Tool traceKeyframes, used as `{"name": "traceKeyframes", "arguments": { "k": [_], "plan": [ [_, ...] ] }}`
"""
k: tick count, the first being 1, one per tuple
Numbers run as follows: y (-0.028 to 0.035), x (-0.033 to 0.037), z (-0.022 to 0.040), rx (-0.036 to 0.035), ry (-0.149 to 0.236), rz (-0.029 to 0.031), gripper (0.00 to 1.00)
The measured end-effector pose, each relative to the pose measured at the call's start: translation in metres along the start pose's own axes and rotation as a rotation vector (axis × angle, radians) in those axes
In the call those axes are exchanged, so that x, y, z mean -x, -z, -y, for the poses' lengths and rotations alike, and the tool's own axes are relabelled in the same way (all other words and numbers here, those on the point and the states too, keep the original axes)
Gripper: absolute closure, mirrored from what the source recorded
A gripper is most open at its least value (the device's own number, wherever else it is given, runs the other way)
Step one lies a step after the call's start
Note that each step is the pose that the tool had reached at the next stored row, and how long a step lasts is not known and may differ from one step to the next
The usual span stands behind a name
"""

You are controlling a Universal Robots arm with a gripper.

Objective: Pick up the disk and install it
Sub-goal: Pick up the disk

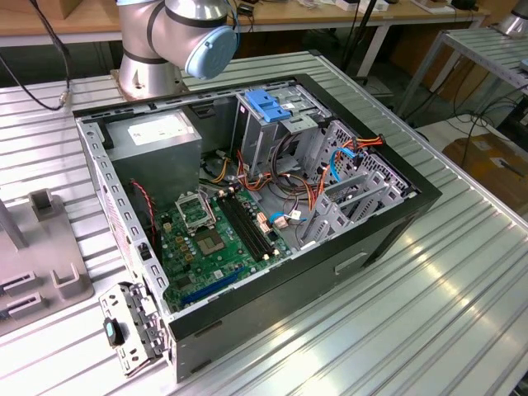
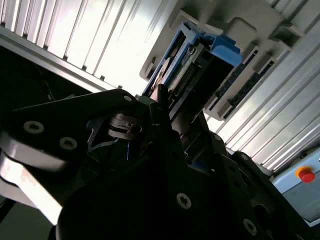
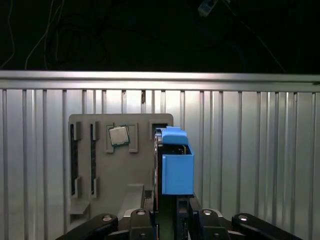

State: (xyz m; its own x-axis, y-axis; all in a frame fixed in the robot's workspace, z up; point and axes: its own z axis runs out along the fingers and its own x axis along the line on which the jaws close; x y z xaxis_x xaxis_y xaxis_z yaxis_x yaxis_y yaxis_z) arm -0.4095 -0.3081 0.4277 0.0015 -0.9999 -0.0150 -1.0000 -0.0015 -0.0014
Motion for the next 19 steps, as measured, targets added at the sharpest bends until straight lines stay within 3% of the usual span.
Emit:
{"name": "traceKeyframes", "arguments": {
  "k": [5, 11, 19],
  "plan": [
    [0.0126, 0.0002, 0.0000, 0.0001, 0.000, 0.0000, 0.65],
    [0.0235, 0.0004, 0.0000, 0.0002, 0.000, 0.0000, 0.65],
    [0.0251, 0.0004, 0.0000, 0.0002, 0.000, 0.0000, 0.65]
  ]
}}
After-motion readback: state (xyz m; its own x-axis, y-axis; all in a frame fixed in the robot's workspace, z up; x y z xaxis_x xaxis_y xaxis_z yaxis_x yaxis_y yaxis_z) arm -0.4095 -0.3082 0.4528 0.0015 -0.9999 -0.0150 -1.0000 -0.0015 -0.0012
